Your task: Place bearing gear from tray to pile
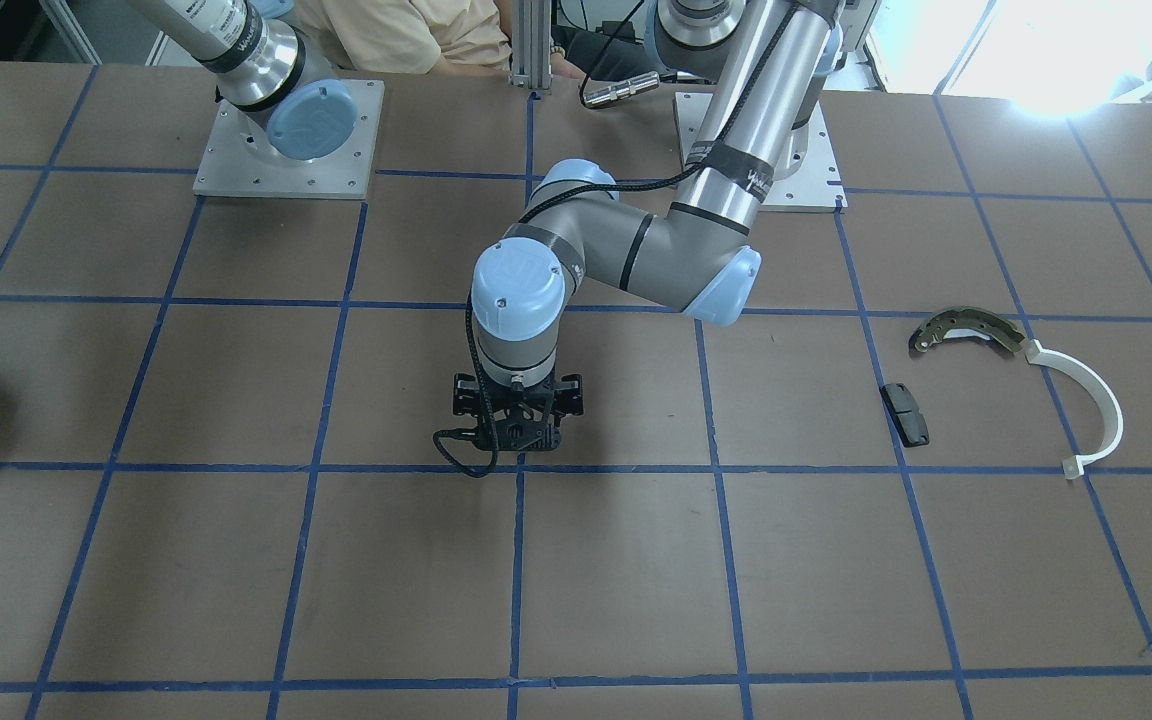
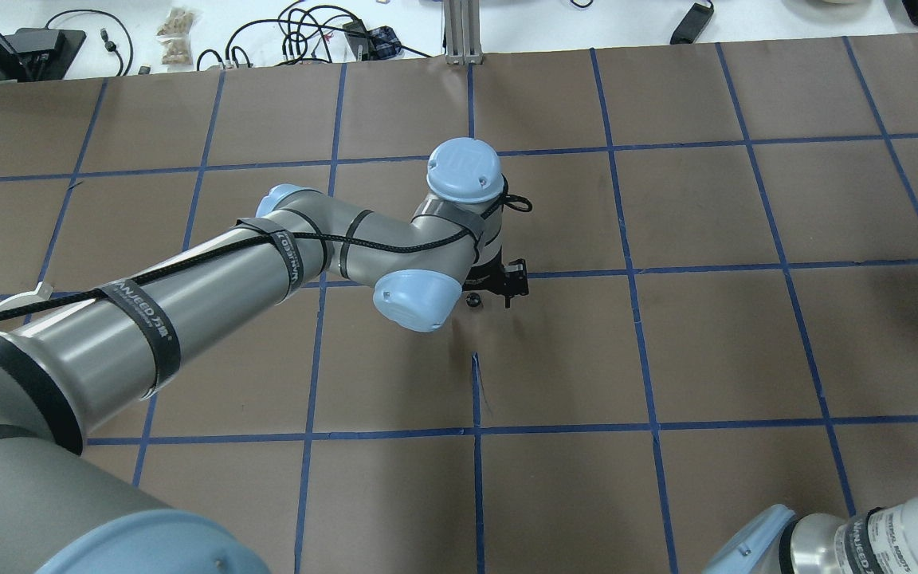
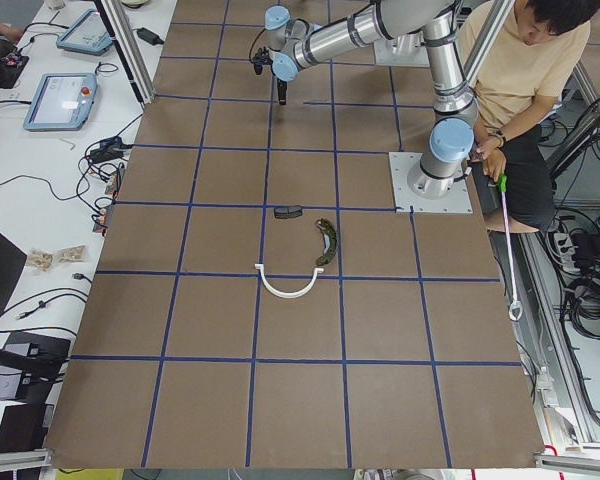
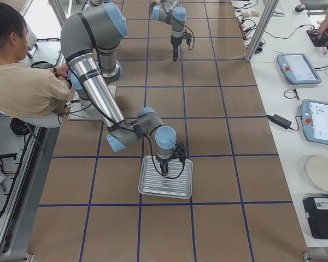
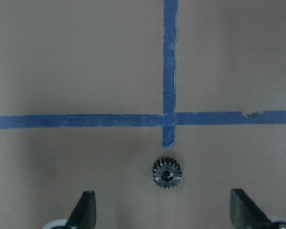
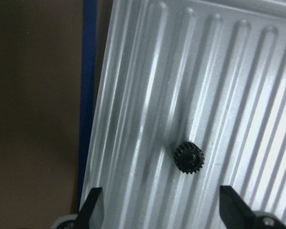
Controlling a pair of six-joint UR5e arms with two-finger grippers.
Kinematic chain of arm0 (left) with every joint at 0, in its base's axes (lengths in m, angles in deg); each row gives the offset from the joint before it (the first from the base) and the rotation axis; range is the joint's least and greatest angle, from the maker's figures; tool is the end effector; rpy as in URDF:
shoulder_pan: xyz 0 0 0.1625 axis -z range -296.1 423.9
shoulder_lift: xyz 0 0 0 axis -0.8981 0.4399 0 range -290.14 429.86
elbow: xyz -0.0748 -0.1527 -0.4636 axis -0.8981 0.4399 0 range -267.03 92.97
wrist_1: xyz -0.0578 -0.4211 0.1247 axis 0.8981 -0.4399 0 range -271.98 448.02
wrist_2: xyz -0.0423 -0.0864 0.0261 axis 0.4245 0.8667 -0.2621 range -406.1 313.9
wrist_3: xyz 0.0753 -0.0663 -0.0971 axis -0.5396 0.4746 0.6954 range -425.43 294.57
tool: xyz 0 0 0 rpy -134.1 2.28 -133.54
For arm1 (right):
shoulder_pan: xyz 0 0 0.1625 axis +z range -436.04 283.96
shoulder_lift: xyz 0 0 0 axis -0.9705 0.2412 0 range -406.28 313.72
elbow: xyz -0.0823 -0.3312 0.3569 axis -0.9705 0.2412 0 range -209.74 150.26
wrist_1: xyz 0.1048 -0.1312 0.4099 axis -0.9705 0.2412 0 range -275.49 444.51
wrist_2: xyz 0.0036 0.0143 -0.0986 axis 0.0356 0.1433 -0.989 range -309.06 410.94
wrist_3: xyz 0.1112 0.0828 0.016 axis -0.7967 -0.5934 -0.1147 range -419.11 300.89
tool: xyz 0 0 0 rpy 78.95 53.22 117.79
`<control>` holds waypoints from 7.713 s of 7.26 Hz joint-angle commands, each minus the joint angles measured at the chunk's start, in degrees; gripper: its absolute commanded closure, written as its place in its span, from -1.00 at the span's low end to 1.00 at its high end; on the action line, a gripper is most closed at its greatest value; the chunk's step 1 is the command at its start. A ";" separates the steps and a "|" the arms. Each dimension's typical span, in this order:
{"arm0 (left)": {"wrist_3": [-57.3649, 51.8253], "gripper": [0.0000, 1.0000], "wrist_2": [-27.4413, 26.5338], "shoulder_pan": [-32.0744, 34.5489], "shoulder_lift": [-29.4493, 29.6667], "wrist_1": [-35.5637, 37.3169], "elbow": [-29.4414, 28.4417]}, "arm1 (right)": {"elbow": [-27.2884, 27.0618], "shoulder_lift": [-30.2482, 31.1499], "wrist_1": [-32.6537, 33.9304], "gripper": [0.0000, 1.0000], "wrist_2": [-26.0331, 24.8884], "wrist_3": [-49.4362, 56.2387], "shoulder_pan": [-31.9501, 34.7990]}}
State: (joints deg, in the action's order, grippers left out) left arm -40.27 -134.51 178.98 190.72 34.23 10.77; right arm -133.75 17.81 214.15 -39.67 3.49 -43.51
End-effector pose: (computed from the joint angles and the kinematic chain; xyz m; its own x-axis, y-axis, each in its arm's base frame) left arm -0.4112 -0.5549 0.1788 -1.0000 -0.0023 0.0069 -0.0020 0.9987 0.0505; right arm -0.4676 -0.4547 0.1955 -0.9960 -0.0894 0.0005 -0.0894 0.9959 0.0119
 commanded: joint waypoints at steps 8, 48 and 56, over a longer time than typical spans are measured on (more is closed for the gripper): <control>0.32 -0.56 -0.45 -1.79 1.48 4.22 0.55 | 3.38 -3.36 0.00 1.00 2.20 0.59 -0.37; -0.31 -1.00 0.69 -5.23 -2.05 4.66 1.78 | 18.05 23.10 -34.71 -1.00 -0.61 -68.40 58.52; 0.07 0.56 0.52 -4.60 1.39 5.36 0.73 | 18.23 23.19 -34.71 -1.00 -0.70 -68.49 58.52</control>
State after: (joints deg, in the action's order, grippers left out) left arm -39.76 -133.96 174.40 192.04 39.28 11.59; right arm -115.60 40.99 179.44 -40.37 -65.00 15.01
